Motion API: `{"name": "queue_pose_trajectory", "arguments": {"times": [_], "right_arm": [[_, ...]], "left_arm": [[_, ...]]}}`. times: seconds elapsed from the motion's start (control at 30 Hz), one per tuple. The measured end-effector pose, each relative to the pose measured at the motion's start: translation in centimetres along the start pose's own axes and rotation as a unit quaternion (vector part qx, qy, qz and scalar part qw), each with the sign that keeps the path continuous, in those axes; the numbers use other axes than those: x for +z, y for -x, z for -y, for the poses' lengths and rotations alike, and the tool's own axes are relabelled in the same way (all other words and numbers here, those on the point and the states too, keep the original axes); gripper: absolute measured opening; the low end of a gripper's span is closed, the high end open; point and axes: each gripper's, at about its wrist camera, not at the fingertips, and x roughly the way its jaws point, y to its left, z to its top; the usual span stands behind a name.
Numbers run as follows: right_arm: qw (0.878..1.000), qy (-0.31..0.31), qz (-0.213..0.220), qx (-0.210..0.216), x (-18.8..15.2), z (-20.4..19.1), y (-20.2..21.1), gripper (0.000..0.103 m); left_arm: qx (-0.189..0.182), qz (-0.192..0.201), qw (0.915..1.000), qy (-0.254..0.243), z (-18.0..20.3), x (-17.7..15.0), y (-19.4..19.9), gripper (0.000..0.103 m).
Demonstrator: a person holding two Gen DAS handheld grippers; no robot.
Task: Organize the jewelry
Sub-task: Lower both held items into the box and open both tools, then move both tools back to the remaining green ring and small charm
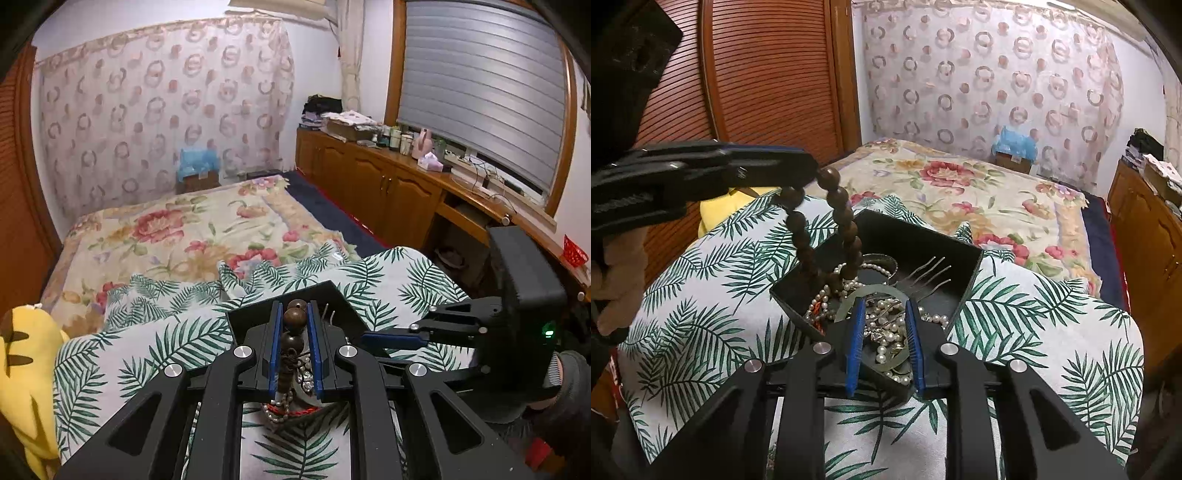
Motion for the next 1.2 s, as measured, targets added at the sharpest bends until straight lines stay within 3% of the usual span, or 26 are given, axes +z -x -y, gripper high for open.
{"name": "queue_pose_trajectory", "arguments": {"times": [0.23, 0.3, 0.47, 0.7, 0.9, 1.03, 1.2], "right_arm": [[1.000, -0.005, 0.002, -0.003, -0.7, -0.3, 1.0, 0.024], [1.000, -0.005, 0.002, -0.002, -0.9, -0.4, 1.3, 0.024], [1.000, -0.005, -0.002, 0.005, -1.9, -1.4, 2.1, 0.024], [1.000, -0.005, -0.016, 0.015, -3.8, -2.9, 2.9, 0.024], [0.999, -0.008, -0.030, 0.018, -5.4, -3.6, 3.1, 0.024], [0.999, -0.012, -0.042, 0.019, -6.5, -3.9, 3.0, 0.032], [0.998, -0.014, -0.054, 0.022, -7.6, -4.3, 3.0, 0.033]], "left_arm": [[-0.005, -0.003, 0.9999, 0.012, -0.2, 0.0, -0.2, 0.015], [-0.004, -0.002, 0.9999, 0.011, -0.2, -0.1, -0.1, 0.025], [0.003, -0.003, 0.9999, 0.016, -0.5, -0.8, 0.5, 0.036], [0.024, -0.007, 0.9996, 0.016, -0.9, -2.0, 1.0, 0.072], [0.033, -0.017, 0.9992, 0.015, -0.8, -3.1, 0.9, 0.090], [0.043, -0.023, 0.9986, 0.020, -0.9, -4.3, 1.0, 0.091], [0.051, -0.028, 0.9981, 0.023, -1.0, -6.2, 1.4, 0.091]]}}
